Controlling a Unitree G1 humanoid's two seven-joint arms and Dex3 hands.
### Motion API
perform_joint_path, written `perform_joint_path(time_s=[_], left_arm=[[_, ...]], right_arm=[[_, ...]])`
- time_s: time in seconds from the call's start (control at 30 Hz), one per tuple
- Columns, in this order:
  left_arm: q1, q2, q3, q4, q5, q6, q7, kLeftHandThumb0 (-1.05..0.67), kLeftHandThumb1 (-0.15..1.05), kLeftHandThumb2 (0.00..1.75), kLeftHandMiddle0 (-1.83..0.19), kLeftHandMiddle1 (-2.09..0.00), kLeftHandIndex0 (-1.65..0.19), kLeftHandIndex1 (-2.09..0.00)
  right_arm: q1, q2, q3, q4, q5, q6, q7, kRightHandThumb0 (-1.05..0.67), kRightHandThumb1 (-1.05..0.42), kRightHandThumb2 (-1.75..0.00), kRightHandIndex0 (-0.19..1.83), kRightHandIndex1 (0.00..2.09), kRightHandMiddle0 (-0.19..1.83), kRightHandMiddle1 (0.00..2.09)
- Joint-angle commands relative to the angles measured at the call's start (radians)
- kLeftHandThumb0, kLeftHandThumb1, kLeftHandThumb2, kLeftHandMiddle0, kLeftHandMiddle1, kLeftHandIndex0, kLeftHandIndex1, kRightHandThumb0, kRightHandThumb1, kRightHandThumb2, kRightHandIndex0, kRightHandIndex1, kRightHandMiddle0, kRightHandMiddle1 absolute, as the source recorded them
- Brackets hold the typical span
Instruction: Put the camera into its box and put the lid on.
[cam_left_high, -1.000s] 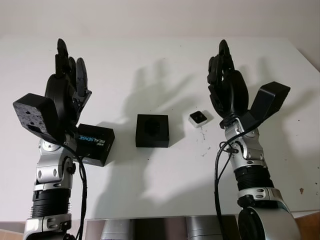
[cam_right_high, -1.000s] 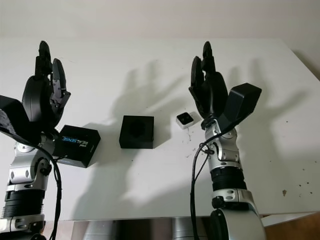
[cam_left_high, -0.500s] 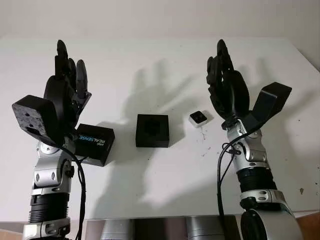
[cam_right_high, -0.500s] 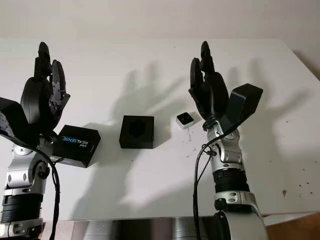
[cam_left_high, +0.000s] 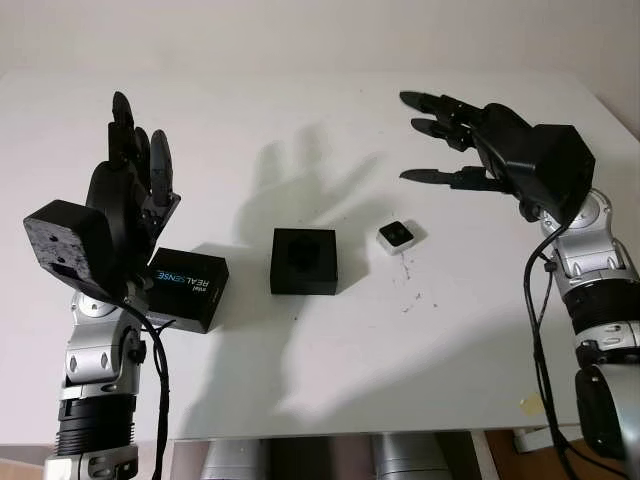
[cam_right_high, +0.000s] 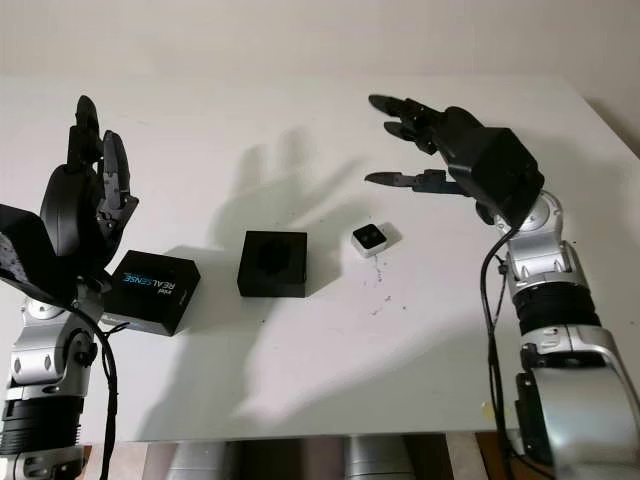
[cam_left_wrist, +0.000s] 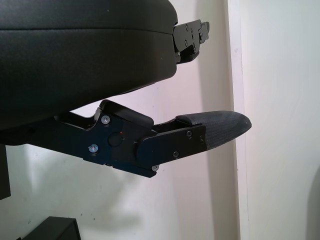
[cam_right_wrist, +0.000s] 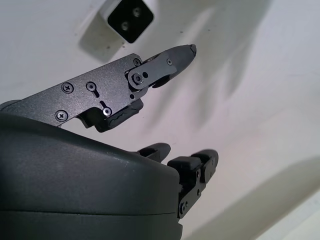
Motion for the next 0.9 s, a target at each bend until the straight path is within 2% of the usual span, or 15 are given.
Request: perform_joint_path(time_s=[0.0,0.2,0.4,0.67,0.87], left_arm=[[0.005,0.008,0.006,-0.019,-0.005,0.003,-0.001,-0.73,1.05,0.62,0.19,0.00,0.19,0.00],[0.009,0.004,0.012,-0.043,-0.008,0.039,0.016,-0.73,1.05,0.63,0.19,0.00,0.19,0.00],[0.016,0.009,0.015,-0.057,-0.012,0.057,0.009,-0.74,1.05,0.63,0.19,0.00,0.19,0.00],[0.028,0.005,0.015,-0.076,-0.008,0.068,0.021,-0.74,1.05,0.60,0.19,0.00,0.19,0.00],[0.026,0.003,0.016,-0.073,-0.019,0.077,0.017,-0.74,1.05,0.60,0.19,0.00,0.19,0.00]], right_arm=[[-0.041,-0.042,0.041,0.017,-0.051,-0.047,0.001,-0.50,-0.80,-0.06,0.54,0.16,0.49,0.10],[-0.083,-0.064,0.168,0.052,-0.222,-0.075,-0.033,-0.44,-0.80,-0.05,0.44,0.06,0.47,0.06],[-0.090,-0.087,0.286,0.024,-0.421,-0.097,-0.169,-0.52,-0.83,-0.06,0.38,0.04,0.41,0.04],[-0.056,-0.103,0.335,0.019,-0.487,-0.148,-0.252,-0.56,-0.82,-0.06,0.31,0.02,0.35,0.03],[-0.025,-0.118,0.351,-0.021,-0.510,-0.127,-0.244,-0.58,-0.86,-0.06,0.14,0.00,0.32,0.03]])
